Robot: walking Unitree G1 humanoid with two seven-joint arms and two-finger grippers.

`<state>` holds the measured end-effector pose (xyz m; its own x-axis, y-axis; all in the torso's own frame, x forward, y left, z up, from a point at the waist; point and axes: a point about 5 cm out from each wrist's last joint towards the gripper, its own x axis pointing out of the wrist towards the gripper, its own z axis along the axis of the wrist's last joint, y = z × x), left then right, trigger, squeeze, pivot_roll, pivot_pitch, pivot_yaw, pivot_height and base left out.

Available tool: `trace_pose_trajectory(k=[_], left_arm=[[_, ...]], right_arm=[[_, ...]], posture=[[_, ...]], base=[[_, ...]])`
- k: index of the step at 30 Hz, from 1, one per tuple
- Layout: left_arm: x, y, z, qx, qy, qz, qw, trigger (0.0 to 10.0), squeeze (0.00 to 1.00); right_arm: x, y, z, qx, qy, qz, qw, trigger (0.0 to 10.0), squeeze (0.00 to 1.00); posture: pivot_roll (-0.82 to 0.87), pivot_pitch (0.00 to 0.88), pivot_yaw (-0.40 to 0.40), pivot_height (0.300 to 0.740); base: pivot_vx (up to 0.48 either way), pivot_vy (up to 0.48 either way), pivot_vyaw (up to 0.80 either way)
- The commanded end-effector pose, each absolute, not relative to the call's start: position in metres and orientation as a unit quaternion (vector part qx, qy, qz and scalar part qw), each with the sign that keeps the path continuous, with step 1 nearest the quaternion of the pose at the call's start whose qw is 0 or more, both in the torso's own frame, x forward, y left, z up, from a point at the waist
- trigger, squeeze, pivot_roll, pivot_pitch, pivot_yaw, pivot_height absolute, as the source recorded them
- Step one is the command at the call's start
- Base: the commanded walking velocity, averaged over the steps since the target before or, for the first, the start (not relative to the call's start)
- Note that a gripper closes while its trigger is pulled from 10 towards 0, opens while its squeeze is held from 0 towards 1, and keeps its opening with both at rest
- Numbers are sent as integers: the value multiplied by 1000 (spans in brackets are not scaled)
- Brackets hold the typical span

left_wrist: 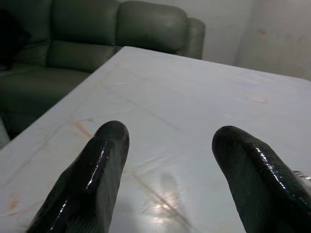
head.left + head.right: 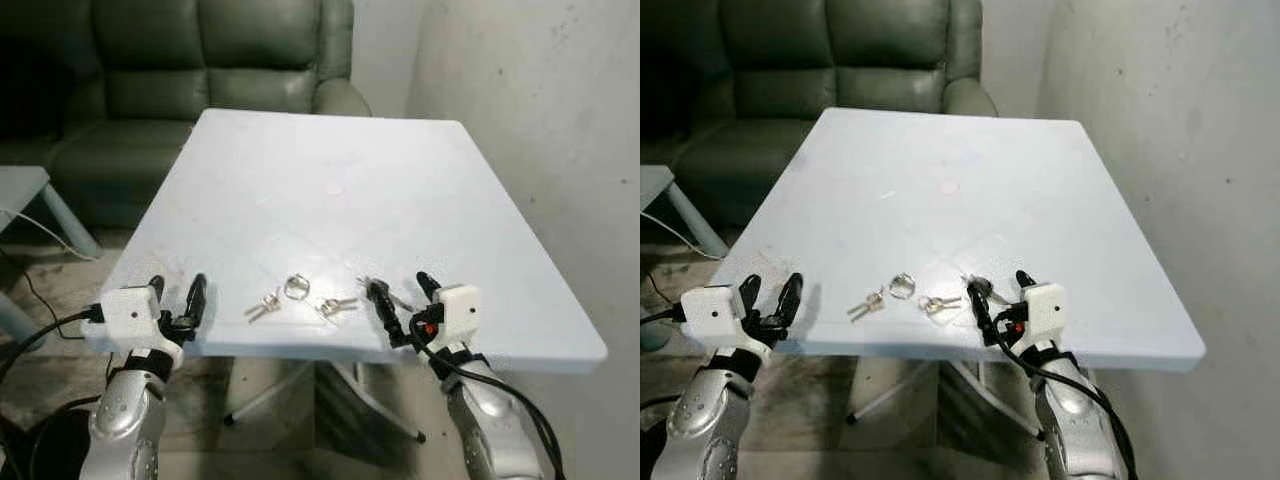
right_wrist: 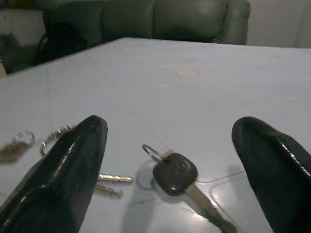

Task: Hang keys on a hook

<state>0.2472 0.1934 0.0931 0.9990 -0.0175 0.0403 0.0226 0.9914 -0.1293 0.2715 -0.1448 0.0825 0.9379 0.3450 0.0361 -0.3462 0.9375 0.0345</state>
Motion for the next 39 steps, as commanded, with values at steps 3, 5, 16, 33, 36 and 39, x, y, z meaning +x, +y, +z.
trace_pose_trajectory(k=[3, 5, 16, 33, 36, 39], left_arm=[[244, 182, 95, -59, -28, -35, 997, 10000, 0], [244, 180, 94, -53, -28, -41, 997, 10000, 0], [230, 162, 89, -37, -20, -86, 995, 10000, 0], [212, 146, 86, -46, -9, -92, 995, 10000, 0], [212, 146, 86, -46, -9, -91, 995, 10000, 0], [209, 146, 87, -43, -9, -86, 995, 10000, 0]], right_arm=[[273, -148, 82, -4, -6, 182, 983, 10000, 0], [275, -149, 83, -9, -6, 184, 983, 10000, 0], [291, -155, 88, -87, 2, 235, 968, 10000, 0], [309, -151, 81, -100, 42, 278, 954, 10000, 0], [310, -150, 81, -100, 43, 280, 954, 10000, 0], [312, -133, 81, -94, 36, 283, 954, 10000, 0]], posture=[[-129, 0, -1, 728], [-127, 0, -5, 728], [-101, 0, -37, 728], [-45, 25, -79, 728], [-42, 28, -81, 728], [-22, 41, -88, 728]], base=[[0, 0, 0], [0, 0, 0], [0, 0, 0], [0, 0, 0], [0, 0, 0], [0, 0, 0]])
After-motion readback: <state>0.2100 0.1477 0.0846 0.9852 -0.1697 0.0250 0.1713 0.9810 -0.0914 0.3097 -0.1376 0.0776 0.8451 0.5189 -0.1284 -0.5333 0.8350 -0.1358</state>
